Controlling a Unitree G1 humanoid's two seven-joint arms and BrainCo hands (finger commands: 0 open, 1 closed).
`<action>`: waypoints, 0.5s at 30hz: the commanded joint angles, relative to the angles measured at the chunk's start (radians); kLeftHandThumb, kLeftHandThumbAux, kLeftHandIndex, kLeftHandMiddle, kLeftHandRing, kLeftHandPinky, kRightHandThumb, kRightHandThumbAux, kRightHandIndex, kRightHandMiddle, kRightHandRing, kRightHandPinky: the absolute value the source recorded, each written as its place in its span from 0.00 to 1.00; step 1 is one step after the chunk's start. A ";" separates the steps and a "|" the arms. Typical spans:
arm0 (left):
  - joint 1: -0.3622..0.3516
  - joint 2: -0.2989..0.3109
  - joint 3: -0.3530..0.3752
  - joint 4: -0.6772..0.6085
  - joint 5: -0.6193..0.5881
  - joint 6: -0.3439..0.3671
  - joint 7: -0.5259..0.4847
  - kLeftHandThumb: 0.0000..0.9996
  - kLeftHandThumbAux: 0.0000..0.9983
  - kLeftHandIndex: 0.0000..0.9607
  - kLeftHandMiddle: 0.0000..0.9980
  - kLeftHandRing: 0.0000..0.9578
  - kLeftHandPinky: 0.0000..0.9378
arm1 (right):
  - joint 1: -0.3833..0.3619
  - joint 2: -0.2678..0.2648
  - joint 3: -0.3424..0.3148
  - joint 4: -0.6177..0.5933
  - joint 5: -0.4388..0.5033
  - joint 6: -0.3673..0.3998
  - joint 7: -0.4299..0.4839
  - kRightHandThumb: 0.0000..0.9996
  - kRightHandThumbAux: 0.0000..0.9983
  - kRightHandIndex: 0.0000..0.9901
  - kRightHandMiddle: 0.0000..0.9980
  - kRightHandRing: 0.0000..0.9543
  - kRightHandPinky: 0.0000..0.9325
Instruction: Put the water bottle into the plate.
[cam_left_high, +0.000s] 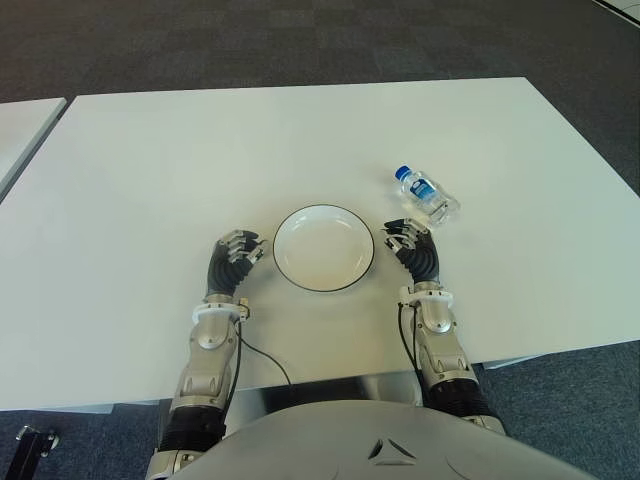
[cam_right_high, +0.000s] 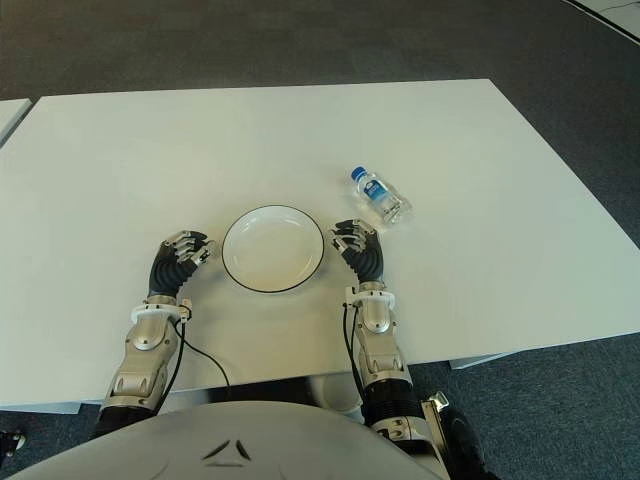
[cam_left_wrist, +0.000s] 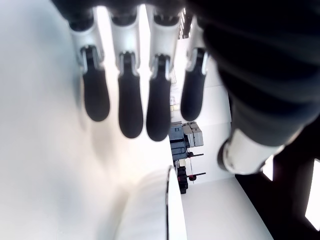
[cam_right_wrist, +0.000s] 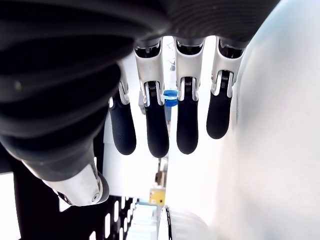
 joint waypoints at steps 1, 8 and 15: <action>0.008 0.000 -0.003 0.025 0.004 0.004 -0.004 0.70 0.72 0.45 0.53 0.55 0.52 | 0.014 0.002 -0.001 -0.003 0.009 0.019 0.001 0.71 0.74 0.42 0.41 0.38 0.39; 0.007 0.000 -0.004 0.034 0.009 -0.008 0.001 0.70 0.72 0.45 0.53 0.56 0.53 | 0.016 0.001 -0.001 -0.007 0.012 0.017 0.006 0.71 0.74 0.42 0.40 0.38 0.40; 0.004 0.002 -0.002 0.049 0.010 -0.023 0.001 0.70 0.72 0.45 0.54 0.56 0.54 | 0.016 0.002 -0.001 -0.008 0.012 0.015 0.006 0.71 0.74 0.42 0.40 0.39 0.40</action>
